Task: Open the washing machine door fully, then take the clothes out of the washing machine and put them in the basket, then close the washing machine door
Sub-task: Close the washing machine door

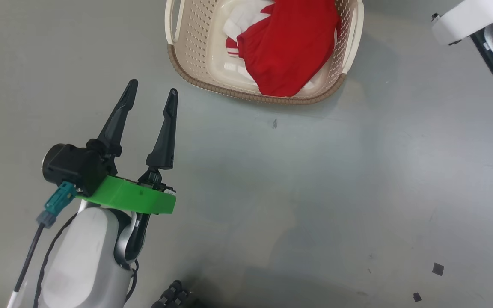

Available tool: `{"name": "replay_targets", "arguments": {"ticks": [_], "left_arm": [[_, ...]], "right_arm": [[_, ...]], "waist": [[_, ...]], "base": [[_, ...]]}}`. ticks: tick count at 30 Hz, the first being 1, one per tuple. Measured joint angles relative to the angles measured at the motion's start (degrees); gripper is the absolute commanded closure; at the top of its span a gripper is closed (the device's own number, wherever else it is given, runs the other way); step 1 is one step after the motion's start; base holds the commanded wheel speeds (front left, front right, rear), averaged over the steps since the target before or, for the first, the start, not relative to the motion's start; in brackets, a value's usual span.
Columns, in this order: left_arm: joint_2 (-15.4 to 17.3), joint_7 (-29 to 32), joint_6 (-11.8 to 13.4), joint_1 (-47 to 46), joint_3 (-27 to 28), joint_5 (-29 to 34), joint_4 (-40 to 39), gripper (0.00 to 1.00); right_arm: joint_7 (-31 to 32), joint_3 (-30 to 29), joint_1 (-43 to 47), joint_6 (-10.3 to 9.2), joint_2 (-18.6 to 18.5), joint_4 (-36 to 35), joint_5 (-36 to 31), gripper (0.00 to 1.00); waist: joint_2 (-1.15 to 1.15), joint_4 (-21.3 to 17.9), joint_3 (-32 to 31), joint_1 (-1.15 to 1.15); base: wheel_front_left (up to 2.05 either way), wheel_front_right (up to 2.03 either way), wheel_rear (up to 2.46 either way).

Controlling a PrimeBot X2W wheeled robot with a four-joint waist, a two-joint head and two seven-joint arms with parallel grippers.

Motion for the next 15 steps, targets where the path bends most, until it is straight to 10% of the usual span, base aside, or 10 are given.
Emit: {"name": "replay_targets", "arguments": {"ticks": [15], "left_arm": [[-0.63, 0.0, -0.43, -2.29, -0.32, 0.0, 1.08, 0.0]], "right_arm": [[-0.09, -4.8, -8.53, -0.16, -2.22, 4.41, 0.52, 1.0]], "waist": [[0.0, 1.01, 4.33, 0.0]], "base": [[0.0, 0.0, 0.0]]}}
